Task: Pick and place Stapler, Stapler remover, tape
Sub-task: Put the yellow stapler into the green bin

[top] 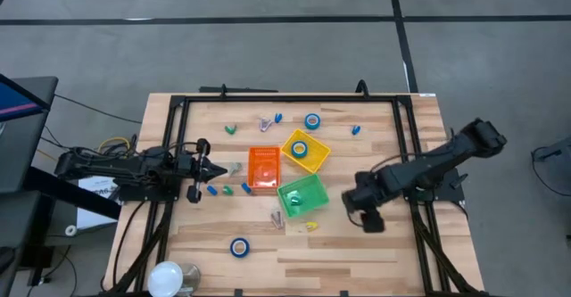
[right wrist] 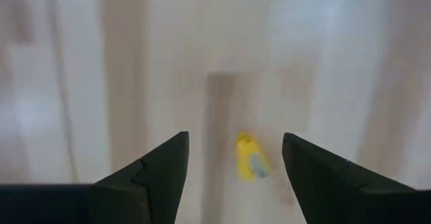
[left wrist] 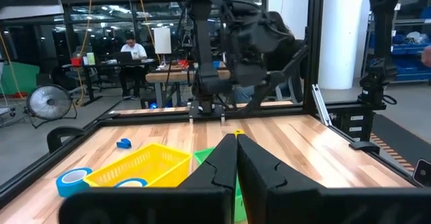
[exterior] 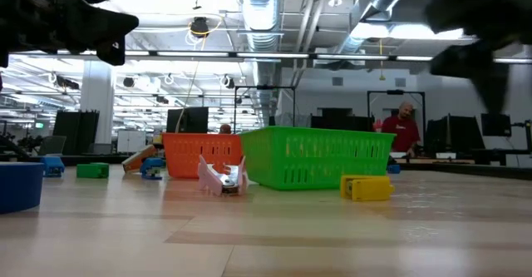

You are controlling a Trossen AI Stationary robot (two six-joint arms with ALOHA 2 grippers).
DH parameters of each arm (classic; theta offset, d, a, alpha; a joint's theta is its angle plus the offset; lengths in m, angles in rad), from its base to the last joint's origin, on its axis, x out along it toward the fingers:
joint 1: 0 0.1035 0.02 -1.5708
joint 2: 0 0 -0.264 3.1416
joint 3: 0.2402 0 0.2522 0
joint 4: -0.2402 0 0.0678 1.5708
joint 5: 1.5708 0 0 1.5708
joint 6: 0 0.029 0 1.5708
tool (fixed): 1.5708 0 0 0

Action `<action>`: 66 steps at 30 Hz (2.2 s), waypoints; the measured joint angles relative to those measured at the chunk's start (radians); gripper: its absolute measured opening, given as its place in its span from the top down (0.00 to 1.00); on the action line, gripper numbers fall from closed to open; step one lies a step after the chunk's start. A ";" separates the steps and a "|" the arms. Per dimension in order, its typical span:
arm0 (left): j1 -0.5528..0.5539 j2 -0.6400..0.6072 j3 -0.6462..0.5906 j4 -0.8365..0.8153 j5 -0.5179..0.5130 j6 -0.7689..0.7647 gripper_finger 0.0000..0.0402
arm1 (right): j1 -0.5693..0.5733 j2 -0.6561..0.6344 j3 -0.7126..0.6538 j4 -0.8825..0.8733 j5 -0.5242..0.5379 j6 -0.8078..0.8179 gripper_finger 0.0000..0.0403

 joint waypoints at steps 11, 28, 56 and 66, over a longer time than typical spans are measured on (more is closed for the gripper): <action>0.000 0.013 0.000 0.001 0.000 0.000 0.99 | 0.084 -0.038 -0.105 -0.004 -0.002 0.004 0.43; 0.000 0.022 0.000 0.003 0.000 0.000 0.99 | 0.046 0.078 -0.151 0.078 0.019 -0.063 0.44; 0.000 0.027 0.000 0.019 0.000 0.000 0.99 | 0.035 0.189 -0.164 0.067 0.021 -0.089 0.55; 0.000 0.027 0.000 0.023 0.000 0.000 0.99 | 0.035 0.189 -0.164 0.066 0.021 -0.089 0.78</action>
